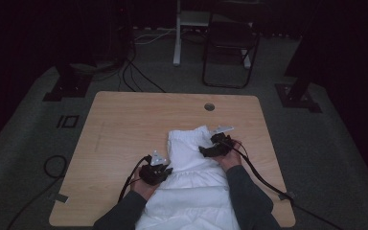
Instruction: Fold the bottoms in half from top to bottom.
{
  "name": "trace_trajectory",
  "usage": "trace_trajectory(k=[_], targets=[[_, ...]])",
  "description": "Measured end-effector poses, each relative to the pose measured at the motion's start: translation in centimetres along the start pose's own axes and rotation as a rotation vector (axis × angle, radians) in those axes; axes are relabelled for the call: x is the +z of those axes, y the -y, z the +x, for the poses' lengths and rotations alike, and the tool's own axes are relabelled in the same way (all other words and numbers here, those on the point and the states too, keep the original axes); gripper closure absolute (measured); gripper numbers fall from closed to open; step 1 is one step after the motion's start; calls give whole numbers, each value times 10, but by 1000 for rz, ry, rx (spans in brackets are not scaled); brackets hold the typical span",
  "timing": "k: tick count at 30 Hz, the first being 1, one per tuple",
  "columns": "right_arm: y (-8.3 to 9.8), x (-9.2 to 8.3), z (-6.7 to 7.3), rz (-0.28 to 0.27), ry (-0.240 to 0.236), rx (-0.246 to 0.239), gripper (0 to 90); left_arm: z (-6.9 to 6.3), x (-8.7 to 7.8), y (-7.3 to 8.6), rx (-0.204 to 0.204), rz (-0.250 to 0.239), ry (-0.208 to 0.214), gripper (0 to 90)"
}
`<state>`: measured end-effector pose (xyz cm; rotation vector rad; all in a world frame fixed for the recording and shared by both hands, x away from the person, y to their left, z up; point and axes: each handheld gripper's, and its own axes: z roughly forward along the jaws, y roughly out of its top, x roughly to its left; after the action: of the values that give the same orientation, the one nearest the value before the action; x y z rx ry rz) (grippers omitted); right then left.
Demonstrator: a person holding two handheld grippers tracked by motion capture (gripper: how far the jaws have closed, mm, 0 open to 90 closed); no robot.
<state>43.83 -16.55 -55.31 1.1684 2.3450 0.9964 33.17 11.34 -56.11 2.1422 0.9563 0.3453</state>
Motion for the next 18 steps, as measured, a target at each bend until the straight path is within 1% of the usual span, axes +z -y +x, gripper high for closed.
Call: trace_trajectory(k=[1,2,3,4,5,6,7,9,10,11,12,14,16,18], targets=[[0,3,-1,1,5,-2,132,0,0,0,0,-1,1,764],[0,3,-1,1,5,-2,132,0,0,0,0,-1,1,757],[1,5,-1,-1,7,-5,183,0,1,-1,1,0,4,757],[2,8,-2,-2,-9,-2,318,0,1,-1,0,0,5,745],[2,8,-1,-15,-8,1,412,0,1,-1,-2,-1,9,732],[2,7,-1,-24,-24,6,517,0,1,-1,-8,0,19,715],[2,6,-1,-24,-33,15,558,1,0,-1,-16,5,22,683],[2,6,1,-28,-37,7,627,4,-2,-3,-23,10,9,588],[2,6,2,-30,-39,14,651,8,-5,-4,-37,-10,-6,555],[3,6,2,-33,-38,25,676,12,-9,-6,-60,-39,-19,530],[3,6,1,-37,-37,35,692,17,-13,-9,-86,-66,-28,506],[4,6,0,-44,-33,48,731,27,-20,-19,-116,-123,-39,459],[4,5,0,-40,-36,67,781,35,-20,-32,-126,-163,-57,413],[4,5,1,-43,-37,78,808,42,-12,-46,-143,-184,-65,360]])
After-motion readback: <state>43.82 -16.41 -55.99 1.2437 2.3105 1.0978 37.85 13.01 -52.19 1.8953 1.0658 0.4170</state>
